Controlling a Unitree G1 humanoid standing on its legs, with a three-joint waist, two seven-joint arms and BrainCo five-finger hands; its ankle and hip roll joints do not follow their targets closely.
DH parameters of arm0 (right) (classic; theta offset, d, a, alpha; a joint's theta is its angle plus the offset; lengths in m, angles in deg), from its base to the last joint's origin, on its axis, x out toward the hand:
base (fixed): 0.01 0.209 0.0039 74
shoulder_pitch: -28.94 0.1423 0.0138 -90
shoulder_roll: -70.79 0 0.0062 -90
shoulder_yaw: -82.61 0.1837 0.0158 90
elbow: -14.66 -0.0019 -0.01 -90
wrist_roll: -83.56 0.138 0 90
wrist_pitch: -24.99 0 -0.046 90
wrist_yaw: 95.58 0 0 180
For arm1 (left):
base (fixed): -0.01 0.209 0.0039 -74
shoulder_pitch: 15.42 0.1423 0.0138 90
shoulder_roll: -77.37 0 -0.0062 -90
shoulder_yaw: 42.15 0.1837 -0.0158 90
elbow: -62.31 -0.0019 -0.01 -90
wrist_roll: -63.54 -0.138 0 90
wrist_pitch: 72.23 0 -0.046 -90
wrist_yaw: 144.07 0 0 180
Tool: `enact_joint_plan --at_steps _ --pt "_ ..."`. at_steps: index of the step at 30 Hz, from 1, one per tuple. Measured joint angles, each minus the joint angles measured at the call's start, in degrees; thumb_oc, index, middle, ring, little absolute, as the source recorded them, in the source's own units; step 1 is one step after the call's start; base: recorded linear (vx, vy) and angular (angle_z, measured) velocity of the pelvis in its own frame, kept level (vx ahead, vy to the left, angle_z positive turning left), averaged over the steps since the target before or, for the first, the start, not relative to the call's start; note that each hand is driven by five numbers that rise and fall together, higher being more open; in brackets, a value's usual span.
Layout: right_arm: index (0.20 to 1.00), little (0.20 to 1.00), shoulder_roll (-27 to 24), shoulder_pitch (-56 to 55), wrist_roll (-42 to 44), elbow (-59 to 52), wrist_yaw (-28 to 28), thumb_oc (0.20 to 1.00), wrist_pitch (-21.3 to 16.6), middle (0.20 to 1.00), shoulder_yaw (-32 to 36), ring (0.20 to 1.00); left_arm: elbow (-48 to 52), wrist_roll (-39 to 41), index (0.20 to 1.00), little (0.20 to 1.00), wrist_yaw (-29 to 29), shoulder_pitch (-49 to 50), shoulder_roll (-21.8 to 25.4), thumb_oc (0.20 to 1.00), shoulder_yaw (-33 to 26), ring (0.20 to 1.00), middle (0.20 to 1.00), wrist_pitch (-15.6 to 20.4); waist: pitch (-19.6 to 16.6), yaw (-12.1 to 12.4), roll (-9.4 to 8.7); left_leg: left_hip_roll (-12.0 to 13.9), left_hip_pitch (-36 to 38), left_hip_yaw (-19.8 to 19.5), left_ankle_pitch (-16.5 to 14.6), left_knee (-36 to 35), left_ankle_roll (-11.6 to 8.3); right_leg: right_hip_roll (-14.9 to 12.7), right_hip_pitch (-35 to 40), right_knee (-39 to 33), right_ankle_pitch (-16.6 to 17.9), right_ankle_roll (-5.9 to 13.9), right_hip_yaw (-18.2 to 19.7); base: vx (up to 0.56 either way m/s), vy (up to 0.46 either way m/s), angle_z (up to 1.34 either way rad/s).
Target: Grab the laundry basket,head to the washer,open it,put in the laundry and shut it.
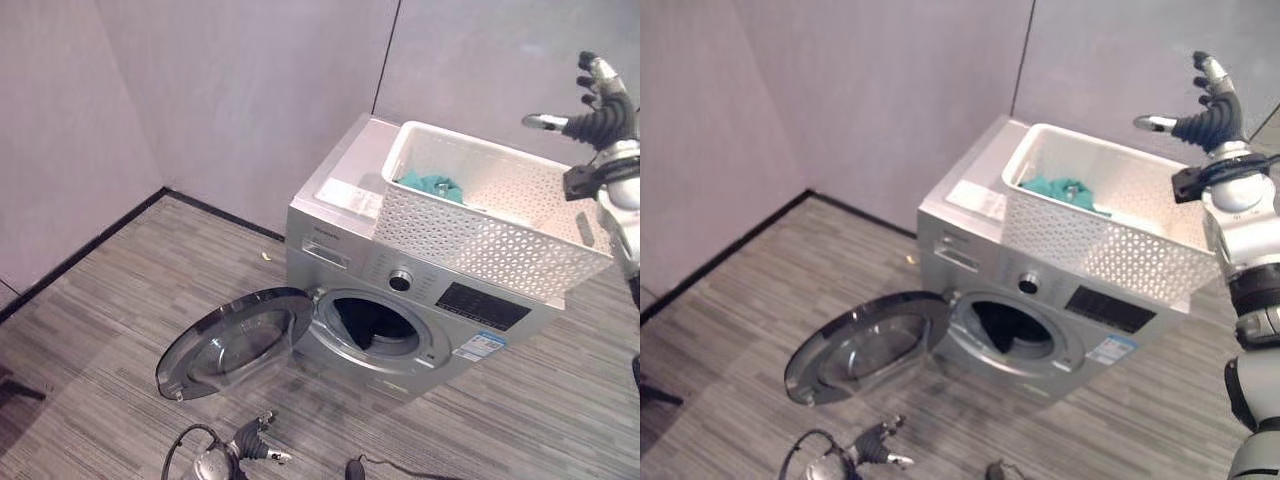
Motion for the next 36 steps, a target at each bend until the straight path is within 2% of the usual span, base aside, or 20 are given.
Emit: enact_joint_plan --at_steps 1,3,7,15,21,28,36 --pt "1.000 1.000 0.0 4.0 -1.6 3.0 -2.0 1.000 0.6 1.000 -4.5 1.000 0.6 0.0 1.000 1.000 0.3 -0.2 0.5 1.000 0.2 1.000 1.000 0.0 0.1 -0.1 -0.22 0.2 -0.6 -0.5 0.2 0.0 -0.39 0.1 -0.5 0.0 0.1 -0.15 -0.5 0.00 -0.025 0.22" --pt "1.000 1.000 1.0 6.3 -3.6 5.3 -3.2 1.000 1.1 1.000 -5.1 1.000 0.9 0.4 1.000 1.000 0.4 -0.2 0.7 1.000 0.4 1.000 1.000 0.0 0.2 0.9 -0.33 0.5 -1.7 -0.9 0.5 0.0 -0.71 0.3 -0.9 0.0 0.2 -0.24 -0.9 0.00 -0.030 0.14" --pt "1.000 1.000 4.8 9.8 -10.0 12.9 -6.0 1.000 3.0 1.000 -10.7 1.000 1.3 1.9 1.000 1.000 0.7 -0.6 1.5 1.000 1.3 1.000 1.000 0.0 0.4 1.3 -0.60 0.7 -2.8 -2.1 0.7 0.1 -1.03 0.5 -1.7 0.0 0.3 -0.39 -2.0 -0.01 -0.028 0.11" --pt "1.000 1.000 6.1 11.4 -18.2 19.3 -9.7 1.000 4.3 1.000 -13.6 1.000 1.7 2.1 1.000 1.000 2.0 -1.1 3.6 1.000 1.4 1.000 1.000 0.0 1.3 2.8 -1.37 0.7 -6.3 -3.3 1.5 0.2 -1.99 0.5 -4.4 0.0 0.7 -1.07 -2.9 -0.01 -0.019 0.08" --pt "1.000 1.000 6.2 12.4 -19.7 20.7 -11.1 1.000 4.8 1.000 -15.9 1.000 1.7 2.1 1.000 1.000 2.1 -1.3 4.0 1.000 1.3 1.000 1.000 0.0 1.8 3.1 -1.48 0.7 -8.0 -4.0 1.6 0.4 -2.11 0.4 -5.4 0.0 0.7 -1.12 -3.9 -0.03 -0.017 0.07" --pt "1.000 1.000 6.2 14.2 -22.9 24.8 -13.0 1.000 5.3 1.000 -18.2 1.000 1.7 2.2 1.000 1.000 2.1 -2.1 4.2 1.000 0.6 1.000 1.000 -0.1 4.0 3.4 -1.21 0.8 -11.7 -5.9 1.9 1.4 -2.67 0.5 -7.7 0.0 1.0 -1.60 -5.5 -0.04 -0.024 0.12" --pt "1.000 1.000 6.2 17.0 -25.0 26.9 -14.2 1.000 6.3 1.000 -19.2 1.000 3.6 3.4 1.000 1.000 2.0 -3.0 5.9 1.000 -0.7 1.000 1.000 -0.2 6.1 5.0 -0.81 0.5 -15.0 -7.0 2.1 3.0 -2.97 0.6 -9.6 0.0 1.3 -1.97 -6.5 -0.04 -0.030 0.08"
